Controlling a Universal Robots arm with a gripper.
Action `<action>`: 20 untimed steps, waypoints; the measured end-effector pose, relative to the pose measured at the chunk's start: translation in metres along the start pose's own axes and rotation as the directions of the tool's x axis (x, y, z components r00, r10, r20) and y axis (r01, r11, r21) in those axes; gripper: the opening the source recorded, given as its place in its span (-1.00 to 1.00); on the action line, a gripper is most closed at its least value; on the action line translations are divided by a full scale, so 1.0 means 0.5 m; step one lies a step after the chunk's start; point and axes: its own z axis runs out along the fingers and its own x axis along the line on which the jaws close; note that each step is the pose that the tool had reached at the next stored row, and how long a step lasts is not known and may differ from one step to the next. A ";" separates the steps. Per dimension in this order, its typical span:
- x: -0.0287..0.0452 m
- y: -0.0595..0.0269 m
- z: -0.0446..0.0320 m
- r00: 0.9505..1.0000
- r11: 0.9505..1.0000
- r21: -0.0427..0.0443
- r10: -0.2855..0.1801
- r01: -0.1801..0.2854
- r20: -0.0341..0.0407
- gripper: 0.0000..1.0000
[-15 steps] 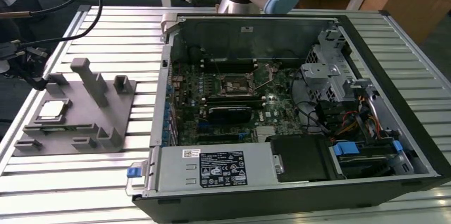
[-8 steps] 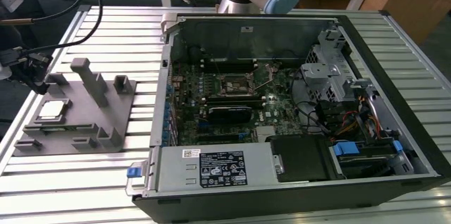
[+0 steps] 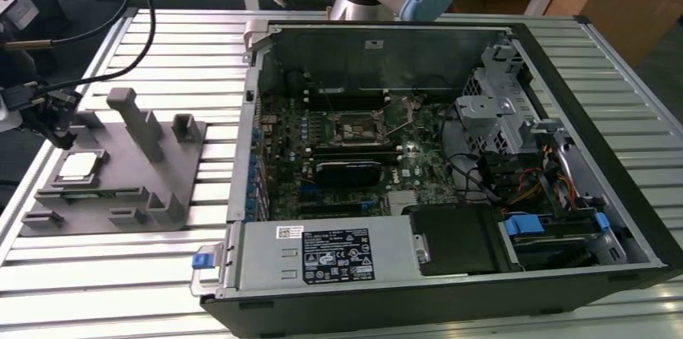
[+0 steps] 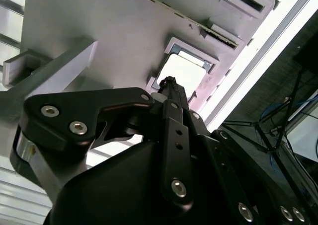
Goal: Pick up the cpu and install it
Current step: 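Pick up the cpu and move it towards the insertion slot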
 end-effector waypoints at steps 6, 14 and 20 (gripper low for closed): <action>0.011 -0.002 0.020 1.000 1.000 0.000 0.000 0.000 0.000 -0.79; 0.018 -0.003 0.048 1.000 1.000 -0.001 -0.004 0.004 -0.002 -0.79; 0.019 -0.004 0.068 1.000 1.000 -0.002 -0.020 0.020 -0.005 -0.79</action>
